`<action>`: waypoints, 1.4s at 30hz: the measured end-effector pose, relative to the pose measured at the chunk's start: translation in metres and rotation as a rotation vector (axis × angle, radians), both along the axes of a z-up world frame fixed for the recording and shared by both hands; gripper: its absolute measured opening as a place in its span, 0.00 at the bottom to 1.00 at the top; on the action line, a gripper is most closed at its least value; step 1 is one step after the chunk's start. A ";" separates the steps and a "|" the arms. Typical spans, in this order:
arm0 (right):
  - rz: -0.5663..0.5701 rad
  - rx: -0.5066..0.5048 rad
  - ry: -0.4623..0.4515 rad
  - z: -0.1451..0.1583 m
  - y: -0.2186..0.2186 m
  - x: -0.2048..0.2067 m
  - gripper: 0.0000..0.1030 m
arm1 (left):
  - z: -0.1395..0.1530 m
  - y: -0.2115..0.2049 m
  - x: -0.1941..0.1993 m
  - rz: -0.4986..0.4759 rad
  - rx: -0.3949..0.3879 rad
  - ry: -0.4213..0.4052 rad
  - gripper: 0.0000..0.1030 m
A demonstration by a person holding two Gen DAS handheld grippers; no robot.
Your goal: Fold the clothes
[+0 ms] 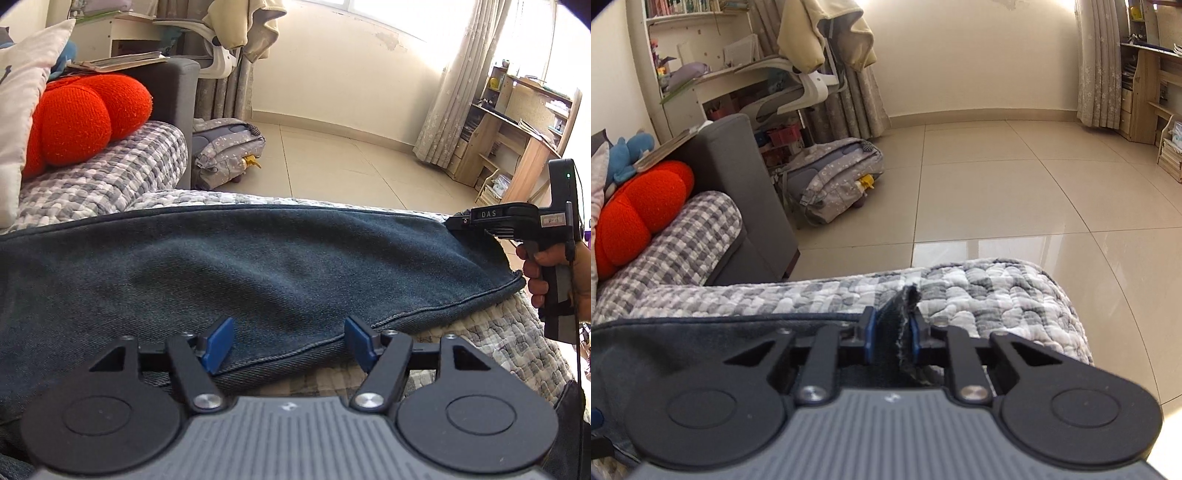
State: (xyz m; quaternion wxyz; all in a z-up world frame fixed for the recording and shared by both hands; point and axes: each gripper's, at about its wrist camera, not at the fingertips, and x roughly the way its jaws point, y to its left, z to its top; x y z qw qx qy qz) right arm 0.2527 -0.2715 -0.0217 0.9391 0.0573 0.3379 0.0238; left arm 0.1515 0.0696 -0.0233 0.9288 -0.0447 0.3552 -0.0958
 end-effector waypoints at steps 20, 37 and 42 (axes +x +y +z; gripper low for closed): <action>-0.176 -0.307 -0.011 0.025 0.040 -0.021 0.58 | 0.008 0.034 0.006 0.044 -0.063 0.063 0.72; -0.108 -0.222 -0.002 0.036 0.113 -0.083 0.79 | 0.015 0.060 -0.002 0.017 -0.121 0.144 0.78; -0.048 -0.219 0.029 0.025 0.136 -0.090 0.81 | 0.006 0.064 0.002 0.028 -0.113 0.174 0.78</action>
